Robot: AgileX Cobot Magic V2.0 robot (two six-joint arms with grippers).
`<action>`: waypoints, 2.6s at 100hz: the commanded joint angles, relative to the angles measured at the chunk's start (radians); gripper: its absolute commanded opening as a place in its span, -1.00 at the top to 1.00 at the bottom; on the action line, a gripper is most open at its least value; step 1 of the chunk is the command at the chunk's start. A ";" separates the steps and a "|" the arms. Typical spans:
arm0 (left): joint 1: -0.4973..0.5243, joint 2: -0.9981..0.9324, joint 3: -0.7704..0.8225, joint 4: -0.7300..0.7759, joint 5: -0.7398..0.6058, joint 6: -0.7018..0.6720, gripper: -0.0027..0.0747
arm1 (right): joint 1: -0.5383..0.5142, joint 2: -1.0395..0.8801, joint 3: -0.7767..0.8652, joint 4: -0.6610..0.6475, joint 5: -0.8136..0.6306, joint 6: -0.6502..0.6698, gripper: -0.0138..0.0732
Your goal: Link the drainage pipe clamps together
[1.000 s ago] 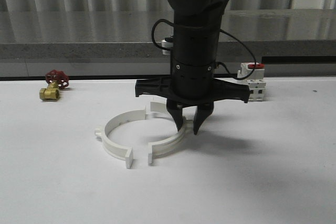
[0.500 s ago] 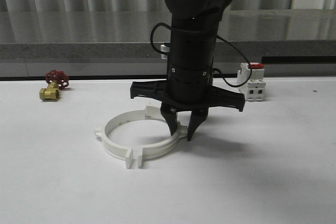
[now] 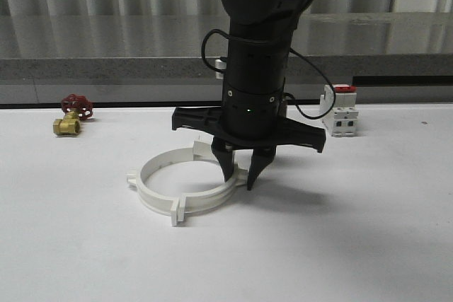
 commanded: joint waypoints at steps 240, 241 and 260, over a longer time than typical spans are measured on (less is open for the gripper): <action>0.003 0.004 -0.024 -0.019 -0.077 -0.001 0.99 | -0.454 -1.570 0.804 -0.110 0.001 -0.604 0.84; 0.003 0.004 -0.024 -0.019 -0.077 -0.001 0.99 | -0.454 -1.570 0.804 -0.110 0.001 -0.604 0.84; 0.003 0.004 -0.024 -0.019 -0.077 -0.001 0.99 | -0.454 -1.570 0.804 -0.110 0.001 -0.604 0.84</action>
